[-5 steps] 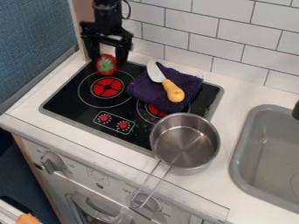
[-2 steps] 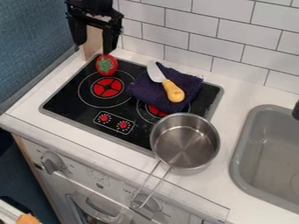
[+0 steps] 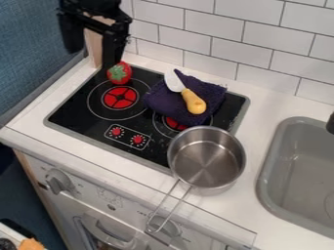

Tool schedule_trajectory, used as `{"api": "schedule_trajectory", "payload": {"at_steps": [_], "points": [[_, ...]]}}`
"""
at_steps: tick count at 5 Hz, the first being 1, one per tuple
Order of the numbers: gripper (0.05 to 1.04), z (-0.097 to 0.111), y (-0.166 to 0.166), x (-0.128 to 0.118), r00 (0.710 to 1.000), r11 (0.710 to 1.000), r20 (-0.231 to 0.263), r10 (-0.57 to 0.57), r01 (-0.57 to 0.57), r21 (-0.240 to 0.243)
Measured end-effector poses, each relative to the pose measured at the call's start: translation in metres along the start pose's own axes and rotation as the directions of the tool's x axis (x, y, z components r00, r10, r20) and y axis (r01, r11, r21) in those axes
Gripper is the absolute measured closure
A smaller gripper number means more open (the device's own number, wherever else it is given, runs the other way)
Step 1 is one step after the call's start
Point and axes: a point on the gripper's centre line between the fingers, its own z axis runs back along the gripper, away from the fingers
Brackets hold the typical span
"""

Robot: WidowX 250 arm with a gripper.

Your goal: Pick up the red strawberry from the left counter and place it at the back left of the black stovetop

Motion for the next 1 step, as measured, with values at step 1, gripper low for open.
{"api": "schedule_trajectory", "payload": {"at_steps": [1], "points": [[0.082,0.0164,-0.0027,-0.0358,1.0,1.0,0.027,0.005,-0.005,0.009]]}}
